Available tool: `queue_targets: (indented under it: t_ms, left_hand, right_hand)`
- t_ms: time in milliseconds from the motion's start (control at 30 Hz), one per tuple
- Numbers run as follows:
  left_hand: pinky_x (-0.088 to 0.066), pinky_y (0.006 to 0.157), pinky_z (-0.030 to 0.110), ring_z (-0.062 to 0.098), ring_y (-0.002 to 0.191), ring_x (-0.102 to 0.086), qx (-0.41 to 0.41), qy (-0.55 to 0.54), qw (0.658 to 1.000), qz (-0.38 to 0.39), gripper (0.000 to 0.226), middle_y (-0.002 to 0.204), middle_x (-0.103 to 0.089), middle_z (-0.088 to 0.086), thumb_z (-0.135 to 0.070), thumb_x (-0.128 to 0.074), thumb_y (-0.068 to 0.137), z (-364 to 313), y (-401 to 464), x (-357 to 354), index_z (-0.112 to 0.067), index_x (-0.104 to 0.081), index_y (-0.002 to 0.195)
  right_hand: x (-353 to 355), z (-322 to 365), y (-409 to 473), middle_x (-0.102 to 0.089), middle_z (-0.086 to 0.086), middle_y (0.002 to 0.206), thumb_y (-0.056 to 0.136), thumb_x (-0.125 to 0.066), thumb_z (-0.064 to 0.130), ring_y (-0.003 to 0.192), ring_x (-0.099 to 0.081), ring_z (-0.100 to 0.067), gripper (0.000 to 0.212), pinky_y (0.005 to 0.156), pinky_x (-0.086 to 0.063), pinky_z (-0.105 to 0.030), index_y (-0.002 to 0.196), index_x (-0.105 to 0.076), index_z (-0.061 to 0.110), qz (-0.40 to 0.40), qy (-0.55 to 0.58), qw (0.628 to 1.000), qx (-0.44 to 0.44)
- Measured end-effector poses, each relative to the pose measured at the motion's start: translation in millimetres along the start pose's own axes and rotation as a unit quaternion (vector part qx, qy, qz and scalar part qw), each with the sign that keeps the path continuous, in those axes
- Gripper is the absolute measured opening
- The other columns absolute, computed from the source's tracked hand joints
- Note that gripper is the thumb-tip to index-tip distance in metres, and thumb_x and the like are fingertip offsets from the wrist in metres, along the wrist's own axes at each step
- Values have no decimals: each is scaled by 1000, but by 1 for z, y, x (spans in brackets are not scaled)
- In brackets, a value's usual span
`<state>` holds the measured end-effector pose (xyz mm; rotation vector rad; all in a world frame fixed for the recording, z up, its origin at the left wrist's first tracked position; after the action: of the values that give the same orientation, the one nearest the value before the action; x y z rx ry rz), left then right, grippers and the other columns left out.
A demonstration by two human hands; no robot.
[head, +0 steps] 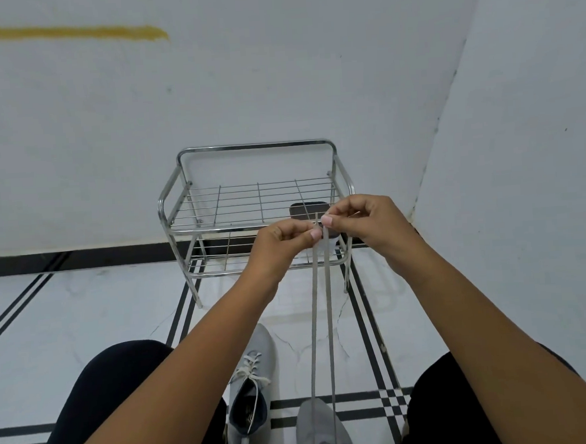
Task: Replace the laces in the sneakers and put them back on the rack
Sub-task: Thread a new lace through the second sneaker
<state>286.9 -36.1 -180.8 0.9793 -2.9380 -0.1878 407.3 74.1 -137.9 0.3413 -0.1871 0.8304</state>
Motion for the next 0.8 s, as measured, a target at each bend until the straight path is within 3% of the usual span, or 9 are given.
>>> queue_targets:
  t_ms: [133, 300, 467, 800]
  left_hand:
    - [-53, 87, 23, 8, 85, -68, -8, -4, 1000, -8, 4, 84, -73, 0, -12, -73, 83, -2, -1, -2, -13, -74, 87]
    - [-53, 83, 18, 5, 83, -69, -14, -7, 1000, -22, 4, 81, -74, -5, -13, -73, 83, -3, -3, -4, -14, -74, 86]
    - [-53, 83, 18, 5, 84, -69, -24, 1, 999, -29, 5, 82, -74, -5, -15, -74, 82, -5, -3, -4, -14, -74, 87]
    - [-53, 79, 14, 3, 82, -68, -36, 26, 999, -32, 11, 88, -73, -1, -16, -73, 83, -7, -4, -5, -10, -74, 93]
  right_hand:
    - [-1, -1, 2, -73, -7, 83, 80, -77, 14, 77, -71, -13, 18, 78, -56, -24, 92, -73, 1, 5, 28, 1000, 1]
    - [-1, -2, 3, -72, -4, 80, 79, -78, 17, 76, -69, -11, 19, 78, -55, -25, 91, -74, 3, 7, 36, 999, 10]
    - [-3, -1, 3, -71, 0, 76, 81, -76, 14, 71, -68, -5, 18, 65, -48, -12, 91, -73, 0, 10, 57, 998, 9]
    - [-4, -3, 3, -72, 3, 81, 82, -75, 16, 76, -67, -3, 16, 65, -48, -12, 90, -73, 3, 2, 73, 997, -2]
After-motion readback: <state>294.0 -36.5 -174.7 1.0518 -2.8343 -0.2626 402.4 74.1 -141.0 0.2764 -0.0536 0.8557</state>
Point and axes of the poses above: each hand's wrist, its own y-axis towards the middle knuckle, its own x-axis out of the back of the hand, z = x × y, the point moved 4 cm from there along y, towards the middle knuckle
